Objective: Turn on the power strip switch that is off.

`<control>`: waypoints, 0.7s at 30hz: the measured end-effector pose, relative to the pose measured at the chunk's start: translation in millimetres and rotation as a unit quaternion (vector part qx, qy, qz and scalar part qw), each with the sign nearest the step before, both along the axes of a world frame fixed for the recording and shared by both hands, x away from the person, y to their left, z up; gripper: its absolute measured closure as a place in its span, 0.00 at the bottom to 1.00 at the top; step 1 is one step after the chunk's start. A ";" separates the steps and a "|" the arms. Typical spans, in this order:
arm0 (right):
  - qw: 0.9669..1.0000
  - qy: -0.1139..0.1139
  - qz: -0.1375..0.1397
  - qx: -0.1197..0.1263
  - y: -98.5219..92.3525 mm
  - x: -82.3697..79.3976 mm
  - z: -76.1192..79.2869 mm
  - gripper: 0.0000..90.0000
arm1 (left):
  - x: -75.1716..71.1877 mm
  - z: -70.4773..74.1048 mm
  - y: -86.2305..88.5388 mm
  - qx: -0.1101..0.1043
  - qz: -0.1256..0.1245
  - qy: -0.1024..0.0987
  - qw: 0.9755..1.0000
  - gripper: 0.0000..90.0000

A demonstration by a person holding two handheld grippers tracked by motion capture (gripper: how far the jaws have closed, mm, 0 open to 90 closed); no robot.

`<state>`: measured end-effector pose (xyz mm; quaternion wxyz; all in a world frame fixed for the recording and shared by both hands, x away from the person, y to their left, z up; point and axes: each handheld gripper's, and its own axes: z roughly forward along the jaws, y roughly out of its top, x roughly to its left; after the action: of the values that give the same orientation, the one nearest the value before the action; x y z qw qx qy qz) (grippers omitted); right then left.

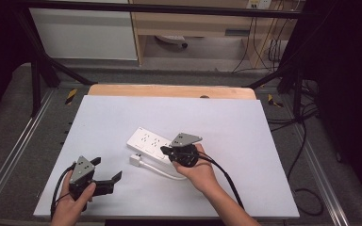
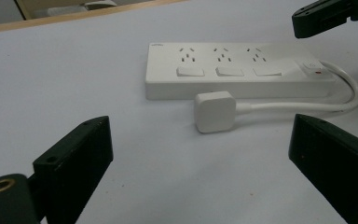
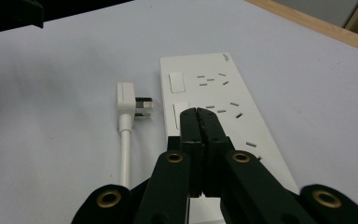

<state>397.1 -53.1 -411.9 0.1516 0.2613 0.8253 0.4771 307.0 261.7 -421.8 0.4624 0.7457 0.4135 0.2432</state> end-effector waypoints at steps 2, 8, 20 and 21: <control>1.000 0.001 0.002 -0.001 2.1 -0.4 -2.1 1.00 | -0.1 0.2 0.5 0.002 0.000 0.000 1.000 0.07; 1.000 0.007 0.004 -0.003 6.7 -1.1 -8.5 1.00 | 0.0 0.0 0.1 0.000 0.000 0.000 1.000 0.07; 1.000 0.016 0.002 -0.006 13.4 0.2 -19.2 1.00 | 0.0 -0.3 0.0 0.000 -0.001 0.001 1.000 0.07; 1.000 0.016 0.003 -0.006 13.6 0.3 -19.8 1.00 | -0.1 -0.2 0.2 0.002 -0.002 0.002 1.000 0.07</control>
<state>397.4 -39.5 -431.7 0.1386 0.2659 0.8313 0.4681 306.9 261.9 -422.0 0.4605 0.7482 0.4118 0.2419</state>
